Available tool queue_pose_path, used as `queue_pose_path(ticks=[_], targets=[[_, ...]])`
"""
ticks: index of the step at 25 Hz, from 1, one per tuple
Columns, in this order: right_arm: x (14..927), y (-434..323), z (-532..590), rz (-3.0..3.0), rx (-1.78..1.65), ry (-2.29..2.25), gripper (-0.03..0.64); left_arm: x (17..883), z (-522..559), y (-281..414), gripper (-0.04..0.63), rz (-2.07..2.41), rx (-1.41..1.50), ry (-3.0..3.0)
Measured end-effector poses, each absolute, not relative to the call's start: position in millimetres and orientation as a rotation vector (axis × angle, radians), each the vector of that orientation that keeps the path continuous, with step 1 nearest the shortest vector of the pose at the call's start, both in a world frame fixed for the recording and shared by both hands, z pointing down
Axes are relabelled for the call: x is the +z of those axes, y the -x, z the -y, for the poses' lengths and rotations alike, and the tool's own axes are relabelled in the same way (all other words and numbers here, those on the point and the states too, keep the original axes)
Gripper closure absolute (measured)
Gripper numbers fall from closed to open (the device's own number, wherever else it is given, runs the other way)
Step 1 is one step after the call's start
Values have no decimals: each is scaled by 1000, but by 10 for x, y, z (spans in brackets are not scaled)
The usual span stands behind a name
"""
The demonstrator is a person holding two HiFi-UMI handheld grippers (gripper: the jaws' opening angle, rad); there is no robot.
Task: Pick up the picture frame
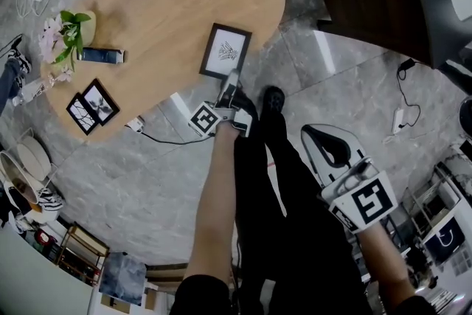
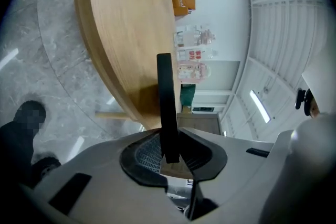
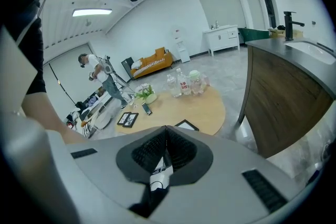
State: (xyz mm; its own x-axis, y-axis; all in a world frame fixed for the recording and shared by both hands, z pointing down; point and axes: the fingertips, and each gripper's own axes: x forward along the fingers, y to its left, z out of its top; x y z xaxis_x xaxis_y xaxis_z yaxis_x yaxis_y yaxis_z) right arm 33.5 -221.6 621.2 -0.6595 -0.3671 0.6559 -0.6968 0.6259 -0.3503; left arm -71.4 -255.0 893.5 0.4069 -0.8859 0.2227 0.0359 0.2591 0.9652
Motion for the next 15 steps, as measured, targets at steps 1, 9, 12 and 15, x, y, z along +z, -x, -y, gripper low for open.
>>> queue_pose_path(ticks=[1, 9, 12, 15], targets=[[6176, -357, 2216, 2315, 809, -839, 604, 8900, 2554, 713, 518, 952, -771, -1136], [5823, -481, 2232, 2368, 771, -862, 604, 8488, 2610, 690, 518, 958, -800, -1169], [5641, -541, 2213, 2390, 752, -881, 604, 8204, 2595, 668, 518, 953, -825, -1177], [5398, -585, 2189, 2433, 718, -887, 604, 7847, 2586, 682, 518, 952, -835, -1203]])
